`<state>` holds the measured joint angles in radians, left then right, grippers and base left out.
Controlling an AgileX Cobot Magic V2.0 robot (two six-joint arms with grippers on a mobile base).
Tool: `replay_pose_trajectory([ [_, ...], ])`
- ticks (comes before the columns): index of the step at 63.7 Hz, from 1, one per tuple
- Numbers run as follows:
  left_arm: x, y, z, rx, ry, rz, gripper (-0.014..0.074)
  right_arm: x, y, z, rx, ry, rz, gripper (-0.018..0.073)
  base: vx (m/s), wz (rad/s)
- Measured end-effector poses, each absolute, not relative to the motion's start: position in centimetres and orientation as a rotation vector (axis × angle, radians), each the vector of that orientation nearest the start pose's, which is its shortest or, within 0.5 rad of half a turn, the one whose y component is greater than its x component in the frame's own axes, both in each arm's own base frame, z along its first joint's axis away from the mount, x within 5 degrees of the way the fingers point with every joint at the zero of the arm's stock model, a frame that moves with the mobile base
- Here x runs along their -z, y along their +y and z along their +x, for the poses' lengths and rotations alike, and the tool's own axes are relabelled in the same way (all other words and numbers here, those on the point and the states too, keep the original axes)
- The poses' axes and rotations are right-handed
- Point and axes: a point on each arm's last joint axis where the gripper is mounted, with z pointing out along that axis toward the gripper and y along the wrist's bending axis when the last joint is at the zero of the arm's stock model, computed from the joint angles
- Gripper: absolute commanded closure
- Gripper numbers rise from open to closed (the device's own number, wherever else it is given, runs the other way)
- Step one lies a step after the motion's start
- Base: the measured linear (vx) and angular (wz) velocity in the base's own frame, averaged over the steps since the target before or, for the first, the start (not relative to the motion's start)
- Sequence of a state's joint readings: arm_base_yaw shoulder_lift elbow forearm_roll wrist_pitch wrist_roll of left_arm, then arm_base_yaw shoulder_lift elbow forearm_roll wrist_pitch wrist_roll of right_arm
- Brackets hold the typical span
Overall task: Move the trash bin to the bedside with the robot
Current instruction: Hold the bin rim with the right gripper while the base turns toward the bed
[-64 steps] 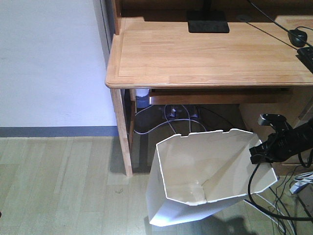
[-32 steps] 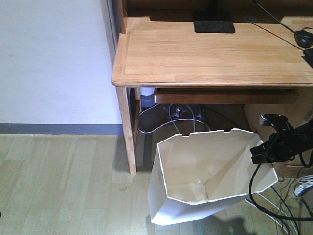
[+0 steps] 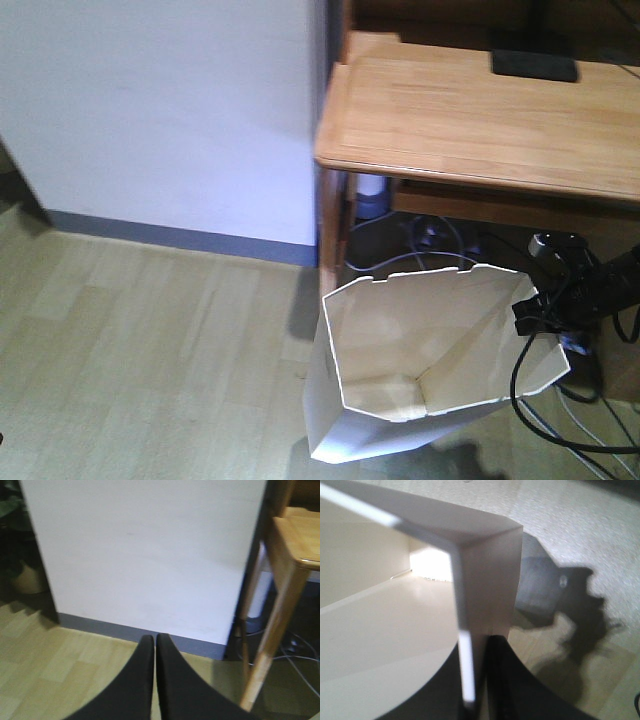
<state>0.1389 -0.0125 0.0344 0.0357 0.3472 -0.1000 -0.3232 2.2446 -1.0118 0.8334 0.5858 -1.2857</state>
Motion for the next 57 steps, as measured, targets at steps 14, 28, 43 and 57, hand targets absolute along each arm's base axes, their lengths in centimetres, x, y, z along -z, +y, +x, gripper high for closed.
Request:
replay_pose_trajectory([
  [14, -17.1, 0.85, 5.26, -0.062, 1.842, -0.198, 0.0603, -1.72, -6.96, 32.5, -0.561, 2.889, -0.321, 0.0564, 0.02, 0.64],
  [28, -17.1, 0.85, 5.26, -0.062, 1.842, -0.198, 0.0603, -1.75, -6.87, 32.49, -0.572, 2.889, -0.318, 0.0564, 0.04, 0.68],
  [43, -17.1, 0.85, 5.26, -0.062, 1.842, -0.198, 0.0603, -1.77, -6.8, 32.45, -0.585, 2.889, -0.32, 0.0564, 0.1, 0.56],
  [57, -17.1, 0.85, 5.26, -0.062, 1.842, -0.198, 0.0603, -1.75, -6.84, 32.47, -0.577, 2.889, -0.32, 0.0564, 0.14, 0.5],
])
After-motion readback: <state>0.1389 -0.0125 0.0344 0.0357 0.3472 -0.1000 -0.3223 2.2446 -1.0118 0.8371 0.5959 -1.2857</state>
